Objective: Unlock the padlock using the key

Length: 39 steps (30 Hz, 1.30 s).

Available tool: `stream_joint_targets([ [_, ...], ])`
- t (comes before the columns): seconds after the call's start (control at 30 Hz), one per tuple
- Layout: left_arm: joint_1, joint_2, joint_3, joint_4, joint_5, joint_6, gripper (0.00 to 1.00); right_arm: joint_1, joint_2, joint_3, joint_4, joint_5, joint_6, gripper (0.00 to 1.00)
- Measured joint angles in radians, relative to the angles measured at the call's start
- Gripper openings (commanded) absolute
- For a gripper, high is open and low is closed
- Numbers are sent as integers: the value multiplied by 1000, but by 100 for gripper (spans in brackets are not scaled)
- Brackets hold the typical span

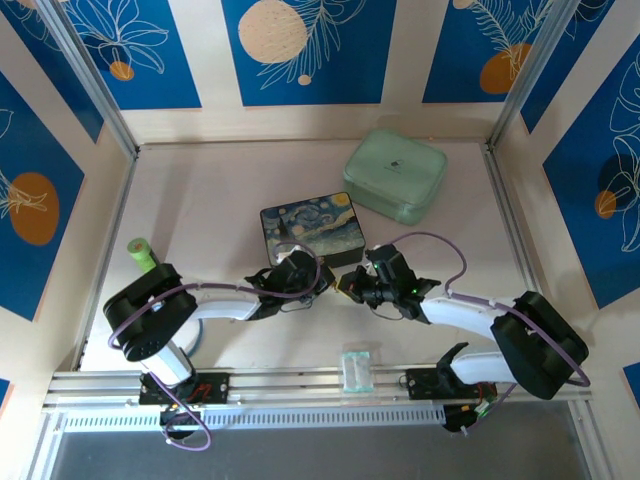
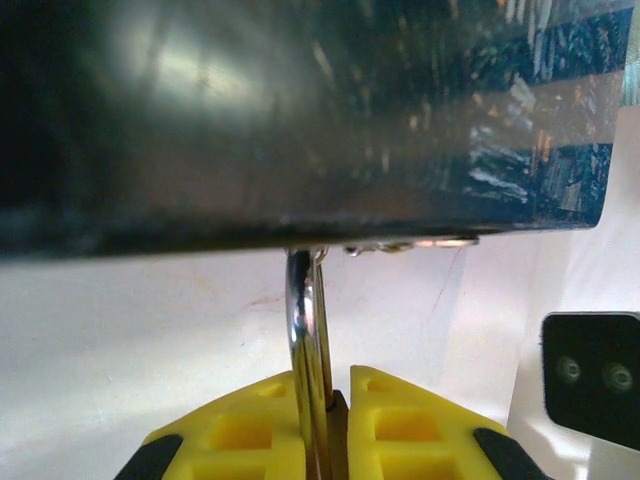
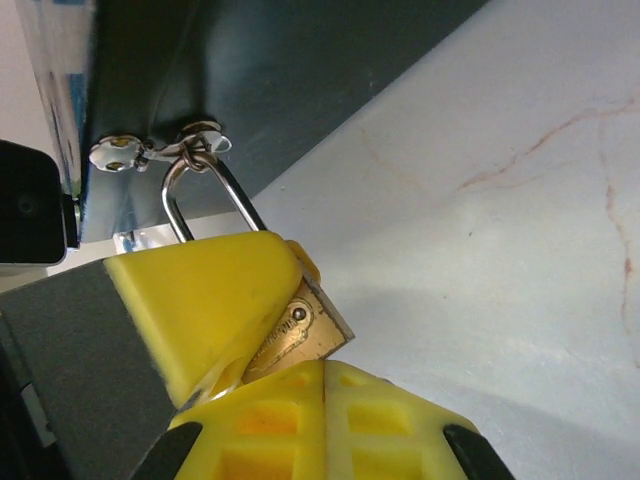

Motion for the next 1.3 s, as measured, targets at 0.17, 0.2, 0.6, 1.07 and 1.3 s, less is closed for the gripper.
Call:
stream_joint_targets([
  [0.17, 5, 0, 0, -8, 25, 21, 0, 25, -71, 70, -177, 117, -178, 30],
  [0.2, 7, 1, 0, -9, 32, 26, 0, 26, -84, 74, -202, 134, -219, 32],
  [0.6, 17, 3, 8, -29, 85, 78, 0, 197, -49, 122, -356, 304, -571, 33],
  [1.07, 21, -18, 8, -68, 124, 82, 0, 278, 62, 191, -358, 442, -655, 22],
  [1.3, 24, -20, 7, -60, 125, 81, 0, 178, 30, 145, -298, 282, -632, 22],
])
